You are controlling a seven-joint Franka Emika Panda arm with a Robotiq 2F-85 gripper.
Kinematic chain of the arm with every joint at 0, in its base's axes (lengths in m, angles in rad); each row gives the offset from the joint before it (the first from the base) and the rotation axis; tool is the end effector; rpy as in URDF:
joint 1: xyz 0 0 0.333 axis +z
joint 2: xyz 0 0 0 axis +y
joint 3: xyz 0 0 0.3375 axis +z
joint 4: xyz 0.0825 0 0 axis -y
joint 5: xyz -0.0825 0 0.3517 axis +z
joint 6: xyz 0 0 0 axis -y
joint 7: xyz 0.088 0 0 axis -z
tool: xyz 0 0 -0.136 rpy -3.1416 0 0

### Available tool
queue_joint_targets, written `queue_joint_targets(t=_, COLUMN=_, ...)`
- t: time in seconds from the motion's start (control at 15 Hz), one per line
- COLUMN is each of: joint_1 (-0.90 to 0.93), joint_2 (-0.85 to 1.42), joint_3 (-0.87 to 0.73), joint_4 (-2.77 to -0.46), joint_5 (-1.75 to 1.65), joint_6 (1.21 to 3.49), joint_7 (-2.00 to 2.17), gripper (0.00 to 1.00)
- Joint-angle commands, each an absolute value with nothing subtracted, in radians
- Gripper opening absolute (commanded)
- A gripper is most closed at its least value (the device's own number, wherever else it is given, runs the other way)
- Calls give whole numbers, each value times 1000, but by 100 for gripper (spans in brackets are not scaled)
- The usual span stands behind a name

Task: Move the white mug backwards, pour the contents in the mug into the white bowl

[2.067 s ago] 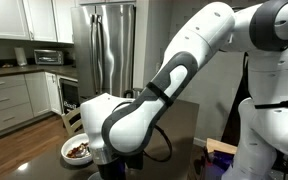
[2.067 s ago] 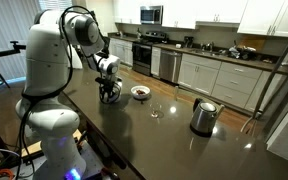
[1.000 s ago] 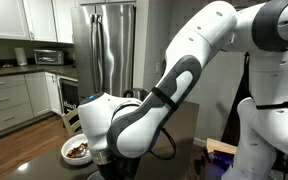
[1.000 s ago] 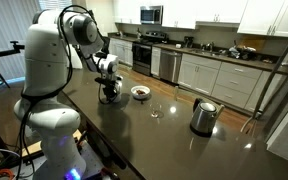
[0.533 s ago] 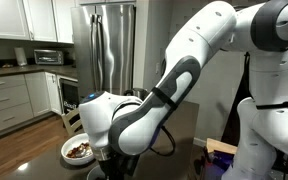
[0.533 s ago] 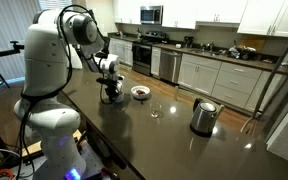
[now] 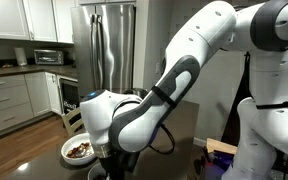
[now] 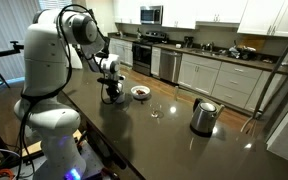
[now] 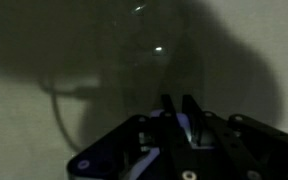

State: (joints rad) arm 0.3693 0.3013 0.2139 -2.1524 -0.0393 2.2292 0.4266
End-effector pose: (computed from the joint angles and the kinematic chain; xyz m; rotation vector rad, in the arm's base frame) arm 0.4371 0.2853 0.2627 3.0389 0.2766 -0.3170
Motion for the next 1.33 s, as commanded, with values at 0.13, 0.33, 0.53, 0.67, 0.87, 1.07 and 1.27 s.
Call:
queue_joint_targets(t=0.13, joint_1=340, joint_2=224, joint_3=227, joint_4=-2181, joint_5=8, joint_6=2168, joint_7=346, gripper=8)
queue_joint_targets(t=0.33, joint_1=330, joint_2=203, joint_3=227, joint_4=-2180, joint_5=17, joint_6=2139, joint_7=323, gripper=8)
queue_joint_targets(t=0.53, joint_1=323, joint_2=189, joint_3=224, joint_4=-2182, joint_5=23, joint_6=2117, joint_7=312, gripper=8)
queue_joint_targets(t=0.67, joint_1=317, joint_2=180, joint_3=223, joint_4=-2186, joint_5=24, joint_6=2110, joint_7=309, gripper=8)
queue_joint_targets(t=0.87, joint_1=305, joint_2=169, joint_3=223, joint_4=-2198, joint_5=36, joint_6=2119, joint_7=296, gripper=8)
queue_joint_targets(t=1.07, joint_1=294, joint_2=167, joint_3=224, joint_4=-2203, joint_5=63, joint_6=2129, joint_7=275, gripper=8)
queue_joint_targets(t=1.27, joint_1=288, joint_2=167, joint_3=227, joint_4=-2200, joint_5=93, joint_6=2136, joint_7=248, gripper=8)
